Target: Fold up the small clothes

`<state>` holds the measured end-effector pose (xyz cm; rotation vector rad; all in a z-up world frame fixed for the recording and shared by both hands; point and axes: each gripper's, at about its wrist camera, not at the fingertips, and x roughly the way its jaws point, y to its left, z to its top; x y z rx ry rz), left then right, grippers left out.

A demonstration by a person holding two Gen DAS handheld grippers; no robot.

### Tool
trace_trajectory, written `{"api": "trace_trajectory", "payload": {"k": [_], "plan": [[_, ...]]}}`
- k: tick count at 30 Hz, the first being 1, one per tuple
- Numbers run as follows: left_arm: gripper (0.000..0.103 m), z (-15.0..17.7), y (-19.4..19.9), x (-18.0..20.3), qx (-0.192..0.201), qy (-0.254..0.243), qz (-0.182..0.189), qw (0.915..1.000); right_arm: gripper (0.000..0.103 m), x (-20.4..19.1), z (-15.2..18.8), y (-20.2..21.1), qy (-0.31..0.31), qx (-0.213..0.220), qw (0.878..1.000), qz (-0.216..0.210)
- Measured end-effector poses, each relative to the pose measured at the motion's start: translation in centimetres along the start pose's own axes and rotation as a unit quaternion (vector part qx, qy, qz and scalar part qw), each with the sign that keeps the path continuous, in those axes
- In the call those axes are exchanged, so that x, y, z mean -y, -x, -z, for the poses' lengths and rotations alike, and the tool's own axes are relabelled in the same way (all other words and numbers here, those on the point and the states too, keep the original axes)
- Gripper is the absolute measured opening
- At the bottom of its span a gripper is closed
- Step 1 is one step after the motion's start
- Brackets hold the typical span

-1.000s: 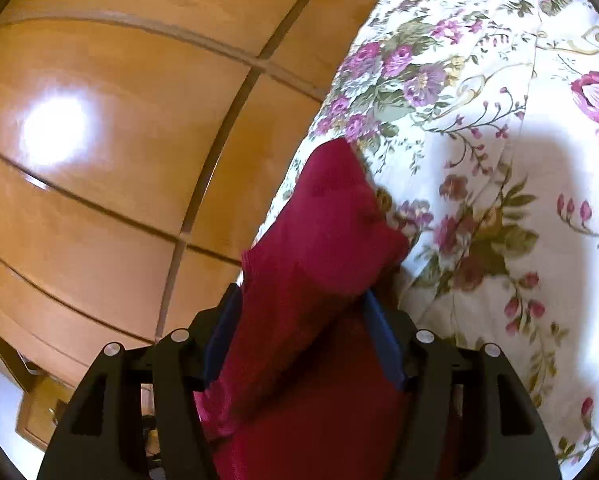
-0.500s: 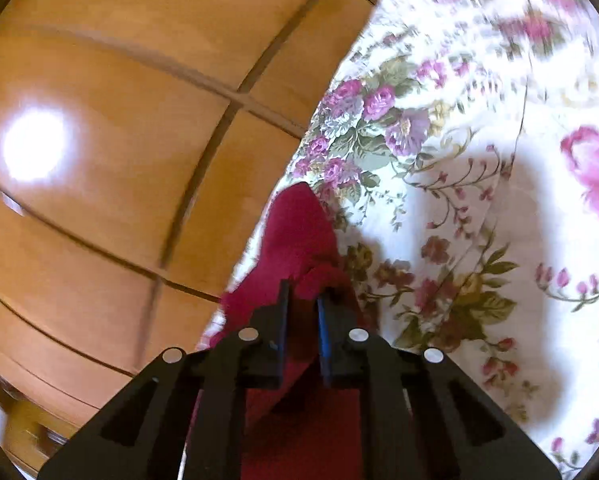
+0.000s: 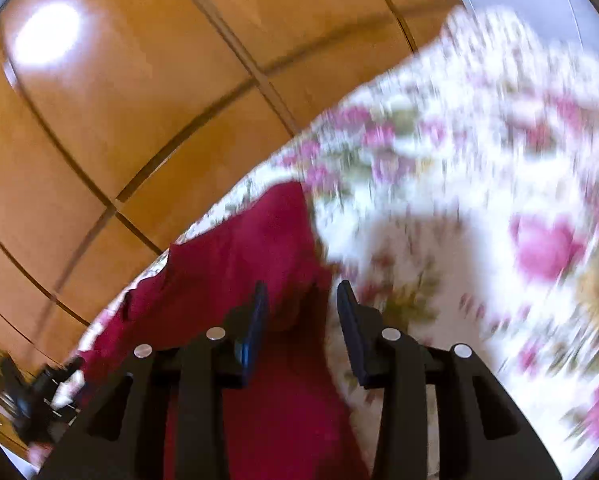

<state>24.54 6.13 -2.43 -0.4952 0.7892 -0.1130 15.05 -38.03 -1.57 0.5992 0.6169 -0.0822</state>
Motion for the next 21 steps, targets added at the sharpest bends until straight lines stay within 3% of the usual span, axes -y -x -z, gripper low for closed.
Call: {"api": "trace_trajectory", "payload": {"k": [1,2,3,4,6,7,10,14,16,20,21], "plan": [[0.069,0.0,-1.1,1.0,-0.022,-0.02,-0.01,0.9995,0.036,-0.7,-0.6,-0.3,0.016,0.004,1.0,0.001],[0.061,0.3,-2.4,1.9,-0.053,-0.04,-0.022,0.9976,0.036,-1.3,-1.3,-0.8,0.025,0.002,1.0,-0.001],[0.026,0.6,-3.5,2.2,-0.083,-0.053,-0.032,0.9946,0.035,-1.9,-1.9,-1.4,0.033,-0.003,0.999,-0.004],[0.015,0.6,-4.2,2.3,-0.095,-0.059,-0.04,0.9929,0.034,-2.2,-2.2,-2.2,0.041,-0.011,0.999,-0.01],[0.003,0.2,-3.4,2.7,-0.076,-0.063,-0.037,0.9944,0.024,-3.3,-3.0,-4.1,0.071,-0.031,0.997,-0.008],[0.002,-0.3,-2.5,2.8,-0.055,-0.07,-0.035,0.9954,0.022,-3.8,-3.2,-4.9,0.082,-0.036,0.996,-0.008],[0.002,-1.0,-2.0,2.0,-0.042,-0.072,-0.044,0.9955,0.021,-4.6,-3.7,-8.3,0.092,-0.061,0.994,0.004],[0.002,0.6,-3.9,1.0,-0.034,-0.133,-0.08,0.9872,0.016,-3.1,-2.3,-12.5,0.096,-0.114,0.986,0.074],[0.002,1.6,-4.8,1.3,-0.019,-0.155,-0.085,0.9842,0.017,-2.1,-2.1,-12.9,0.077,-0.102,0.99,0.06],[0.004,1.3,-5.0,1.1,-0.018,-0.144,-0.072,0.9867,0.018,-1.4,-2.3,-12.3,0.064,-0.099,0.992,0.05],[0.01,1.3,-4.7,1.1,-0.017,-0.141,-0.068,0.9876,0.023,-1.8,-2.3,-11.2,0.071,-0.085,0.993,0.048]]}}
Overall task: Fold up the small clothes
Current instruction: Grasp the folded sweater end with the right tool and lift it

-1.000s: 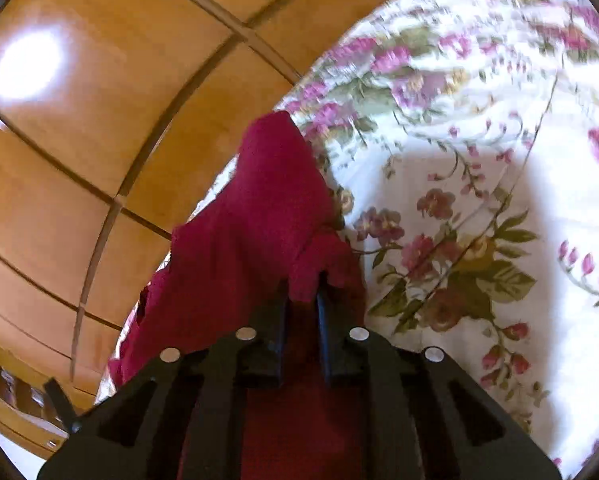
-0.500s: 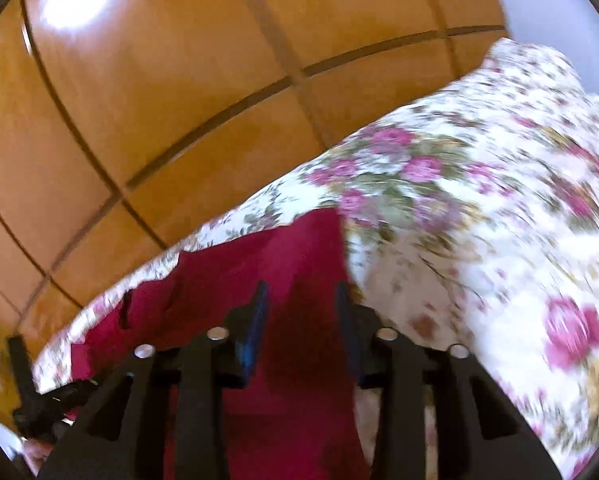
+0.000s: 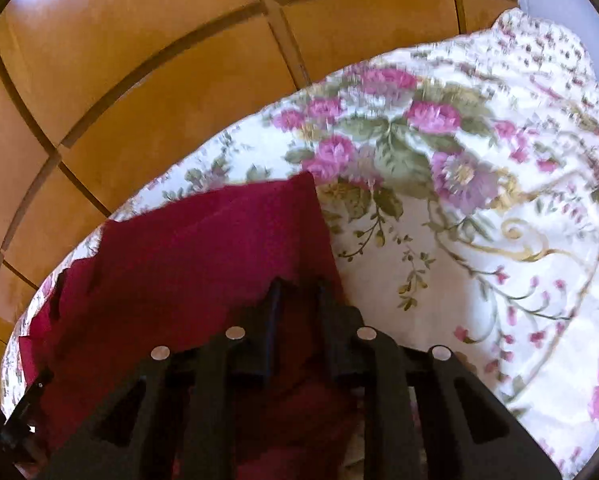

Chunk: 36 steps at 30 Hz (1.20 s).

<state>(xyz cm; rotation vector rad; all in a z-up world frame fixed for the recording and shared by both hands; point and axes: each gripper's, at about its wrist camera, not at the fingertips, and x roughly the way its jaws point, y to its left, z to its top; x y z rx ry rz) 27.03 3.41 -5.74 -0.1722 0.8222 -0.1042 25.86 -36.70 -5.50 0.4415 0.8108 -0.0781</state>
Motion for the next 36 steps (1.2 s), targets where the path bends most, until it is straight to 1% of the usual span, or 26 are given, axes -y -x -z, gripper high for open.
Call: {"api": "trace_trajectory", "payload": {"k": [1,2,3,4,5,6,7,8,9,10,11,12,13,14,15,16,18,19,22,25,26,27,29,33,34,36], "plan": [[0.018,0.2,0.7,-0.3,0.002,0.006,0.0,1.0,0.037,-0.3,0.1,1.3,0.003,0.013,1.0,-0.002],[0.043,0.3,1.3,-0.5,0.005,0.01,-0.005,0.9999,0.04,-0.5,0.7,2.9,0.004,0.032,0.999,-0.012],[0.066,0.6,2.5,-0.7,0.015,0.021,-0.014,0.9996,0.04,-0.7,1.3,4.2,0.008,0.04,0.999,-0.024],[0.069,1.0,3.3,-0.8,0.026,0.027,-0.013,0.9992,0.039,-1.0,1.8,4.8,0.016,0.038,0.999,-0.026],[0.07,1.5,4.0,-0.6,0.04,0.026,-0.018,0.9987,0.039,-1.4,2.4,5.4,0.034,0.033,0.999,-0.016],[0.07,1.7,3.9,-0.3,0.037,0.015,-0.031,0.9987,0.036,-1.7,2.8,5.5,0.049,0.028,0.998,-0.004],[0.07,2.0,3.0,0.0,0.02,-0.005,-0.057,0.9982,0.031,-1.9,3.5,5.0,0.079,0.013,0.996,0.032],[0.072,2.2,2.0,0.0,-0.003,-0.007,-0.064,0.9979,0.032,-1.4,4.0,4.2,0.088,-0.003,0.995,0.055],[0.074,2.1,1.5,0.0,-0.012,-0.006,-0.063,0.9979,0.034,-0.7,4.2,3.6,0.077,-0.01,0.996,0.049],[0.074,2.0,1.5,0.1,-0.011,-0.01,-0.067,0.9976,0.039,0.4,4.1,3.3,0.045,-0.015,0.998,0.031],[0.074,1.9,1.6,0.3,-0.012,-0.016,-0.071,0.9973,0.039,1.0,4.0,3.2,0.023,-0.019,0.999,0.016],[0.074,1.9,1.8,0.4,-0.012,-0.021,-0.07,0.9973,0.041,1.5,3.9,3.6,-0.001,-0.014,1.0,-0.005],[0.074,1.9,2.4,0.4,-0.015,-0.027,-0.062,0.9976,0.046,1.8,4.0,4.2,-0.015,-0.009,1.0,-0.018],[0.077,2.1,3.3,0.1,-0.017,-0.028,-0.049,0.9983,0.049,2.1,4.3,5.2,-0.031,-0.002,0.999,-0.033],[0.083,2.3,4.1,-0.3,-0.015,-0.025,-0.041,0.9987,0.056,2.4,5.0,6.7,-0.043,0.011,0.998,-0.052],[0.086,3.1,5.6,-0.9,-0.006,-0.017,-0.029,0.9994,0.059,2.5,5.5,7.8,-0.043,0.016,0.997,-0.06],[0.091,4.7,8.2,-2.0,0.01,0.003,-0.01,0.9999,0.059,3.0,7.2,9.9,-0.034,0.015,0.997,-0.065],[0.092,5.7,9.5,-2.8,0.015,0.019,0.007,0.9997,0.059,3.5,8.4,11.1,-0.032,0.007,0.997,-0.069],[0.092,8.6,12.0,-4.9,-0.005,0.065,0.052,0.9965,0.058,5.5,11.6,13.9,-0.05,-0.013,0.993,-0.109],[0.092,11.5,13.7,-7.1,-0.029,0.097,0.069,0.9924,0.056,7.3,14.3,16.6,-0.058,-0.029,0.989,-0.134],[0.092,12.3,14.2,-7.5,-0.03,0.102,0.074,0.9916,0.055,7.8,15.0,17.1,-0.059,-0.033,0.988,-0.142],[0.092,13.3,15.1,-8.1,-0.028,0.102,0.077,0.9914,0.055,8.4,15.9,17.9,-0.062,-0.037,0.986,-0.151],[0.092,15.1,16.7,-8.6,-0.025,0.083,0.078,0.9931,0.055,9.2,17.4,19.1,-0.065,-0.044,0.983,-0.163],[0.092,17.4,18.6,-8.5,-0.033,0.055,0.08,0.9948,0.053,10.4,20.0,20.0,-0.069,-0.061,0.981,-0.169],[0.091,18.1,19.1,-8.4,-0.036,0.05,0.085,0.9944,0.052,10.7,20.4,20.1,-0.072,-0.064,0.98,-0.172],[0.081,19.3,20.0,-8.2,-0.042,0.044,0.096,0.9935,0.052,10.9,21.2,20.1,-0.078,-0.073,0.977,-0.184]]}}
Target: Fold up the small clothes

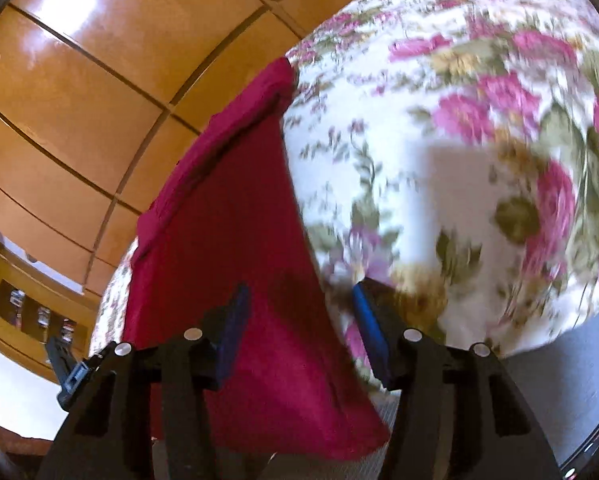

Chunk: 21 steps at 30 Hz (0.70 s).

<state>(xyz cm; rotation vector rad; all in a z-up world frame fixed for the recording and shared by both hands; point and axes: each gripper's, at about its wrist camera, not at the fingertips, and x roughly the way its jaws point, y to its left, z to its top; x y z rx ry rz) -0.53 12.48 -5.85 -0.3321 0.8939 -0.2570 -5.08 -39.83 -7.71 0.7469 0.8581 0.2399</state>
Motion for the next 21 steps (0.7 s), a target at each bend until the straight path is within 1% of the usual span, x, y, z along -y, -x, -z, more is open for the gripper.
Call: {"api": "trace_trajectory", "payload": {"k": [1,3,4,7,8,9,12,17,20,21], "plan": [[0.079,0.4,0.2,0.1,-0.005,-0.004,0.003,1.0,0.052,0.2,0.4,0.0,-0.002,-0.005,1.0,-0.005],[0.07,1.1,0.6,0.1,-0.012,-0.004,0.01,0.9999,0.052,0.5,1.1,-0.4,0.0,-0.02,1.0,-0.011],[0.069,1.3,0.7,0.0,-0.016,0.0,0.016,0.9997,0.052,0.7,1.3,-0.6,0.0,-0.026,1.0,-0.011],[0.064,1.9,1.2,-0.7,-0.036,0.028,0.053,0.9976,0.053,1.2,2.0,-0.9,-0.007,-0.036,0.999,-0.025],[0.059,2.1,1.3,-0.8,-0.04,0.033,0.058,0.997,0.053,1.3,2.3,-0.9,-0.01,-0.038,0.999,-0.03],[0.056,2.5,1.3,-1.1,-0.049,0.042,0.066,0.9957,0.052,1.5,2.6,-0.8,-0.011,-0.041,0.999,-0.035],[0.056,3.2,1.4,-1.7,-0.072,0.061,0.093,0.9912,0.052,1.4,3.4,-1.0,-0.007,-0.055,0.998,-0.044],[0.056,4.3,1.0,-1.8,-0.109,0.068,0.113,0.9852,0.051,1.8,4.1,-0.9,-0.008,-0.071,0.995,-0.063],[0.056,4.0,0.2,-1.3,-0.13,0.066,0.123,0.9817,0.042,1.6,4.4,-1.4,-0.001,-0.086,0.994,-0.06],[0.055,4.0,0.1,-0.9,-0.138,0.061,0.127,0.9804,0.035,1.3,4.4,-1.6,0.002,-0.093,0.994,-0.061]]}}
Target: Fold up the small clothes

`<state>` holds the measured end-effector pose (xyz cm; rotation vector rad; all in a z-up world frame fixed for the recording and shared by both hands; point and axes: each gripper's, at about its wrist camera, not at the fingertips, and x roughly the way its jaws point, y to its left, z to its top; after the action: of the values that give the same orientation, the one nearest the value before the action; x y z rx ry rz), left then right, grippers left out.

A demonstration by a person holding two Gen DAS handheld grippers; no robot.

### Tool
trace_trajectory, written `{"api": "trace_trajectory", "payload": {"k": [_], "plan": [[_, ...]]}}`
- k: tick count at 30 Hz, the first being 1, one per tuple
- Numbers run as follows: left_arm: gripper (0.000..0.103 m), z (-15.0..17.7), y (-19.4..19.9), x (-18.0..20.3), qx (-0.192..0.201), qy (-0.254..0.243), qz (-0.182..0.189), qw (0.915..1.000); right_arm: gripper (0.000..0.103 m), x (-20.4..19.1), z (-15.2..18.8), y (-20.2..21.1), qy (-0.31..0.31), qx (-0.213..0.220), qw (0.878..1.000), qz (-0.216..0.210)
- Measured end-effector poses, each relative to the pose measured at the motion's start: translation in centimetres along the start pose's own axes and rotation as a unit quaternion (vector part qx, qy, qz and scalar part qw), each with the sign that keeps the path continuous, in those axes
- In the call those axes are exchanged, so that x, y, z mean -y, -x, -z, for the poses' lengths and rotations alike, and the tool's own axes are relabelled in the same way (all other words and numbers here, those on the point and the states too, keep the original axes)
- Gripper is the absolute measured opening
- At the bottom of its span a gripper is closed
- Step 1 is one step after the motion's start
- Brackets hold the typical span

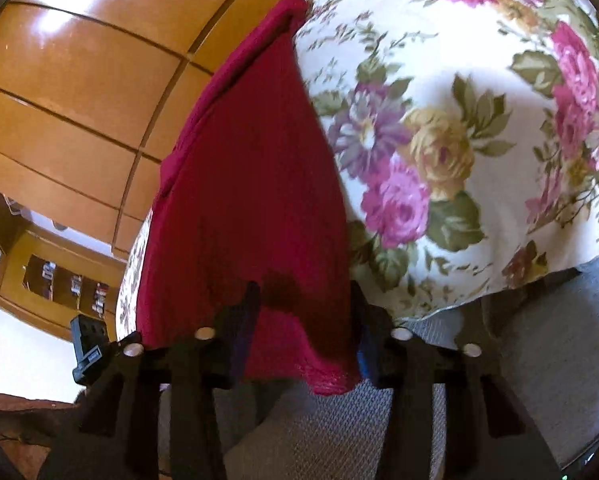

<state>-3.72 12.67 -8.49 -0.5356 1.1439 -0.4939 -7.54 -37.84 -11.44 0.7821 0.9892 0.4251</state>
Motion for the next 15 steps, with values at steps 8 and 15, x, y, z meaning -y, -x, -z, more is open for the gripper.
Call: {"api": "trace_trajectory", "payload": {"k": [8,15], "plan": [[0.007,0.1,0.8,1.3,-0.014,-0.028,-0.006,0.9995,0.011,-3.0,0.4,0.7,0.048,-0.004,0.997,-0.061],[0.006,-0.2,6.2,4.8,0.066,-0.077,0.054,0.9933,0.01,-6.2,-0.2,5.2,0.074,0.076,0.98,-0.169]]}}
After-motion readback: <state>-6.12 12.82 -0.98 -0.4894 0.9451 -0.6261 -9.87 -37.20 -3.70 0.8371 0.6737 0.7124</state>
